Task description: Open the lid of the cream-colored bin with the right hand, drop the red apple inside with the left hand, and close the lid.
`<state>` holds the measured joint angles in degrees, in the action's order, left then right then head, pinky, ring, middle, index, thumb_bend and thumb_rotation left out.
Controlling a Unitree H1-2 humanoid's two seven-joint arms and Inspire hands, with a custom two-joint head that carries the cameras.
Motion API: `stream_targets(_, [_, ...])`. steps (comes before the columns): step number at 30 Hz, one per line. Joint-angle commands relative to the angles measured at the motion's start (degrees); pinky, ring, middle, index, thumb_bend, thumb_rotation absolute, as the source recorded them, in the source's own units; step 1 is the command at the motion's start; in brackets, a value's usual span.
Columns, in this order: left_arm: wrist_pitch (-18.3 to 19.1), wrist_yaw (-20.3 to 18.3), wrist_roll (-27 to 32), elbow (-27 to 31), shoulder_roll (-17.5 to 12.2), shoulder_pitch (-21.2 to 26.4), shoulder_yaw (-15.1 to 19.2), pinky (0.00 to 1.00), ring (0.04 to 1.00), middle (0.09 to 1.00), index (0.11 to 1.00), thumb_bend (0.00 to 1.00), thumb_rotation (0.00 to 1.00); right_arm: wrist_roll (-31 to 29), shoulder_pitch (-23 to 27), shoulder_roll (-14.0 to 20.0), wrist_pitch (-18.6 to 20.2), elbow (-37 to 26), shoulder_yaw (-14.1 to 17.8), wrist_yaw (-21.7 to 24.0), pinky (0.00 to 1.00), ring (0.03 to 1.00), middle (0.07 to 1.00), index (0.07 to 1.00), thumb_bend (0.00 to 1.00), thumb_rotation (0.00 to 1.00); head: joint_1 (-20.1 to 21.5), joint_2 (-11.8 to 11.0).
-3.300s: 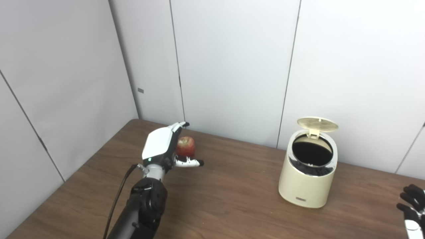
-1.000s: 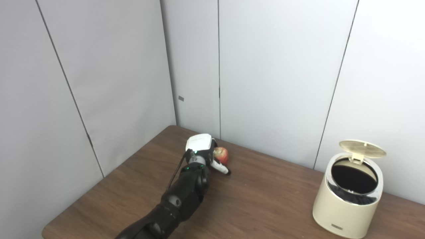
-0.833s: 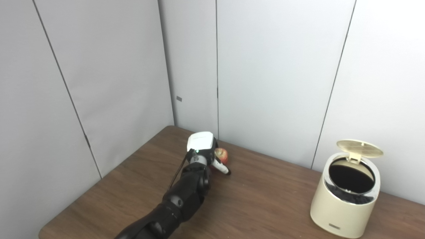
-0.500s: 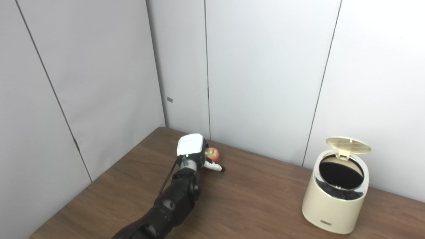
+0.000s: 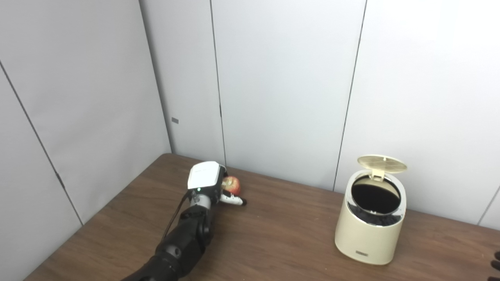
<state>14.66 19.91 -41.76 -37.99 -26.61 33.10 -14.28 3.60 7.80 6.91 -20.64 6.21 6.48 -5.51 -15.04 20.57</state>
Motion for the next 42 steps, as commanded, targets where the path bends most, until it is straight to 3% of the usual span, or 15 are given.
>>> stream_targets(1, [-1.4,0.8,-0.2,4.0,-1.5,0.4,0.3,0.22,0.362,0.449,0.524,0.50,0.00,0.2,-1.1,-1.1,-1.1,2.5,-0.1,-0.7,0.62,0.738,0.757,0.730,0.46,0.75,1.4,0.1])
stream_targets(7, [-2.3,-1.8,0.1,16.7,-2.7,-0.9,2.6,0.23,0.352,0.449,0.530,0.50,0.00,2.2,-0.9,-2.3,-1.7,1.7,-0.5,-2.3,0.63,0.741,0.762,0.730,0.32,0.62,7.9,0.7])
stream_targets(12, [-3.7,-4.5,1.2,24.8,-2.6,-2.2,4.7,0.28,0.380,0.477,0.509,0.50,0.00,5.1,-1.4,-3.9,0.4,-0.7,-1.3,-3.5,0.69,0.779,0.789,0.761,0.20,0.41,11.0,1.2])
stream_targets(17, [-5.8,-6.3,3.1,31.0,-1.3,-3.6,6.4,0.29,0.384,0.480,0.514,0.50,0.00,5.6,-1.3,-5.1,3.0,-1.8,-1.2,-4.4,0.73,0.798,0.807,0.783,0.19,0.28,13.7,2.0])
stream_targets(19, [-7.0,-6.3,3.8,32.9,-0.1,-4.1,6.8,0.29,0.389,0.484,0.511,0.50,0.00,4.8,-1.0,-5.6,4.2,-1.7,-0.7,-4.5,0.75,0.811,0.818,0.797,0.19,0.18,14.8,2.3])
stream_targets(22, [-8.5,-6.2,4.7,35.4,2.1,-5.0,7.3,0.29,0.390,0.486,0.510,0.50,0.00,4.9,-0.6,-6.1,5.8,-1.4,-0.5,-5.0,0.76,0.823,0.827,0.812,0.19,0.13,15.9,2.6])
stream_targets(30, [-8.7,-8.6,5.6,40.9,7.7,-7.1,7.1,0.30,0.407,0.481,0.497,0.50,0.00,6.1,0.2,-6.9,6.4,0.1,-0.9,-6.7,0.74,0.816,0.822,0.809,0.22,0.26,17.8,2.9])
stream_targets(34, [-11.6,-8.0,6.6,40.6,10.9,-8.2,6.7,0.28,0.397,0.478,0.502,0.50,0.00,6.6,0.4,-7.2,6.9,0.2,-1.0,-7.3,0.73,0.812,0.819,0.805,0.23,0.32,18.0,3.0])
stream_targets(42, [-13.6,-7.0,4.6,37.9,15.2,-8.1,5.1,0.28,0.391,0.473,0.507,0.50,0.00,6.5,2.1,-7.5,4.6,4.2,-1.1,-8.4,0.74,0.816,0.820,0.805,0.22,0.31,18.4,2.0])
